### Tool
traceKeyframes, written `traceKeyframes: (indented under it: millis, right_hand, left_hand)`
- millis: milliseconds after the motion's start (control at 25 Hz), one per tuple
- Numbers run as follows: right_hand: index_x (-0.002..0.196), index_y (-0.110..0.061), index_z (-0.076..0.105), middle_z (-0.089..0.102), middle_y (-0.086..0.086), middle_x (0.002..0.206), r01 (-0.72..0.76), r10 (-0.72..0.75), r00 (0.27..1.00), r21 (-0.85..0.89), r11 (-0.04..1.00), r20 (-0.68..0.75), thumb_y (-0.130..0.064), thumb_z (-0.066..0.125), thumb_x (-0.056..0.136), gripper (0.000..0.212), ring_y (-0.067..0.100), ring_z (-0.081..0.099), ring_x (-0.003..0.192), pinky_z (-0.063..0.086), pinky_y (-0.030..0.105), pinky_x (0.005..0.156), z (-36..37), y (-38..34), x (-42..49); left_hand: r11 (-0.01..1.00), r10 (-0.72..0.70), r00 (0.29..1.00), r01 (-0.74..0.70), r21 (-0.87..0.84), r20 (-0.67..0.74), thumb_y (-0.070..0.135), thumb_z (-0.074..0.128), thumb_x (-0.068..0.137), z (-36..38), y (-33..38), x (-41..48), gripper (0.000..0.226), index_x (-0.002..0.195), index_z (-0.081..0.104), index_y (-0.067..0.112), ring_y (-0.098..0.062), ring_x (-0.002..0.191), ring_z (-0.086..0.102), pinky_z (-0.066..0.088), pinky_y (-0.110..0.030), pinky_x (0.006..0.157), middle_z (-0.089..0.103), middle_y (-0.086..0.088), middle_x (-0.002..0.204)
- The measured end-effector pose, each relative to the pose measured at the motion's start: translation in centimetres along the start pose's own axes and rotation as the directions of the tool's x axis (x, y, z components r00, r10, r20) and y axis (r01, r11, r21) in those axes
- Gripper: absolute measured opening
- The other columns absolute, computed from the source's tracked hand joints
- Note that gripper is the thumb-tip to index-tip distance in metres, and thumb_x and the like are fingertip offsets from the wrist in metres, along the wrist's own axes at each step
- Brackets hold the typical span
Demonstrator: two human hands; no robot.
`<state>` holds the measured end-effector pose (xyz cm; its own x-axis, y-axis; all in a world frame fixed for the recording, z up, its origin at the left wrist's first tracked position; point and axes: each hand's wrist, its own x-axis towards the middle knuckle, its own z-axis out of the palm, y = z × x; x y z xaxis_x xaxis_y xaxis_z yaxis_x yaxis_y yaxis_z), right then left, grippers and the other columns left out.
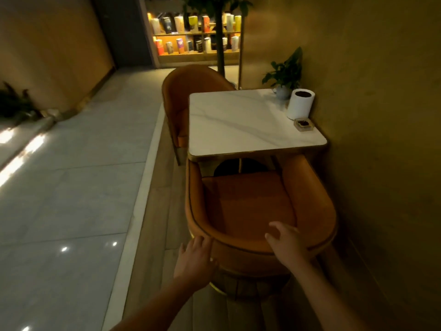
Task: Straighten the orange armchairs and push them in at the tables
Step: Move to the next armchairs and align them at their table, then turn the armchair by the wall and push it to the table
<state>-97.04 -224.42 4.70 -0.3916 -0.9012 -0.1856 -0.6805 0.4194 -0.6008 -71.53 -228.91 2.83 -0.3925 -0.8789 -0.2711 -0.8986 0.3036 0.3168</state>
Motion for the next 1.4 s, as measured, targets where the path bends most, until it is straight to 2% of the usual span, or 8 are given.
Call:
traceKeyframes:
  millis: [160,360,560,760,840,1040,1160,1400]
  right_hand:
    - [0.135,-0.032,0.052,0.053,-0.008,0.138,0.111,-0.111,0.994,-0.039,0.993,0.022,-0.038,0.058,0.094,0.042,0.016,0.042,0.130,0.044,0.036,0.100,1.2,-5.4,1.3]
    - [0.135,-0.034,0.050,0.054,-0.011,0.135,0.175,-0.168,0.983,-0.091,0.980,0.075,-0.037,0.059,0.094,0.042,0.013,0.049,0.125,0.049,0.037,0.097,4.7,-13.6,3.0]
    - [0.133,-0.037,0.051,0.056,-0.013,0.131,0.185,-0.175,0.978,-0.087,0.979,0.118,-0.037,0.059,0.094,0.039,0.009,0.054,0.117,0.048,0.029,0.089,9.2,-22.4,5.3]
    - [0.131,-0.039,0.052,0.057,-0.012,0.130,0.170,-0.155,0.979,-0.107,0.980,0.135,-0.042,0.058,0.092,0.039,0.010,0.057,0.113,0.052,0.035,0.090,14.0,-31.4,7.1]
    - [0.132,-0.036,0.053,0.057,-0.010,0.132,0.176,-0.162,0.978,-0.103,0.979,0.129,-0.040,0.059,0.093,0.040,0.012,0.056,0.115,0.050,0.033,0.091,15.4,-34.2,8.5]
    - [0.129,-0.032,0.056,0.060,-0.009,0.127,0.196,-0.185,0.977,-0.103,0.975,0.109,-0.038,0.059,0.094,0.036,0.009,0.057,0.101,0.045,0.023,0.073,18.3,-39.8,15.5]
    - [0.128,-0.033,0.056,0.060,-0.009,0.127,0.190,-0.183,0.977,-0.058,0.980,0.111,-0.041,0.060,0.093,0.036,0.010,0.058,0.107,0.049,0.026,0.080,20.1,-42.0,21.8]
    - [0.134,-0.030,0.052,0.059,-0.009,0.131,0.186,-0.184,0.971,0.001,0.983,0.156,-0.038,0.059,0.095,0.040,0.012,0.056,0.118,0.049,0.027,0.089,23.2,-47.1,35.9]
  left_hand:
    - [0.999,-0.017,0.992,0.012,-0.041,-0.121,0.055,0.040,0.099,-3.5,-3.2,-0.8,0.060,0.153,0.024,0.032,-0.021,0.144,0.032,0.022,-0.054,0.121,0.035,-0.002,0.156]
    - [0.996,-0.062,0.978,0.048,-0.074,-0.202,0.057,0.034,0.100,-7.8,-9.2,-0.8,0.061,0.155,0.022,0.031,-0.023,0.148,0.025,0.015,-0.053,0.123,0.031,-0.004,0.159]
    - [0.986,-0.128,0.966,0.100,-0.132,-0.223,0.055,0.037,0.100,-11.7,-19.0,0.1,0.063,0.155,0.019,0.030,-0.021,0.148,0.026,0.020,-0.048,0.122,0.029,-0.003,0.160]
    - [0.987,-0.137,0.958,0.111,-0.115,-0.250,0.054,0.037,0.100,-17.3,-28.2,2.1,0.064,0.156,0.019,0.030,-0.021,0.147,0.027,0.021,-0.049,0.122,0.030,-0.003,0.159]
    - [0.987,-0.145,0.956,0.122,-0.106,-0.255,0.054,0.037,0.100,-19.2,-30.9,3.7,0.065,0.156,0.019,0.029,-0.023,0.148,0.026,0.021,-0.050,0.122,0.030,-0.004,0.159]
    - [0.988,-0.154,0.954,0.140,-0.069,-0.257,0.058,0.028,0.097,-23.2,-36.7,10.1,0.067,0.156,0.018,0.028,-0.024,0.147,0.026,0.022,-0.051,0.121,0.031,-0.005,0.158]
    - [0.986,-0.168,0.952,0.156,-0.065,-0.254,0.059,0.024,0.093,-25.3,-39.5,15.7,0.071,0.156,0.018,0.028,-0.025,0.147,0.027,0.023,-0.050,0.121,0.030,-0.006,0.159]
    - [0.975,-0.223,0.941,0.211,-0.073,-0.255,0.052,0.038,0.101,-29.9,-44.8,29.2,0.063,0.156,0.019,0.028,-0.024,0.147,0.027,0.024,-0.049,0.121,0.031,-0.006,0.159]
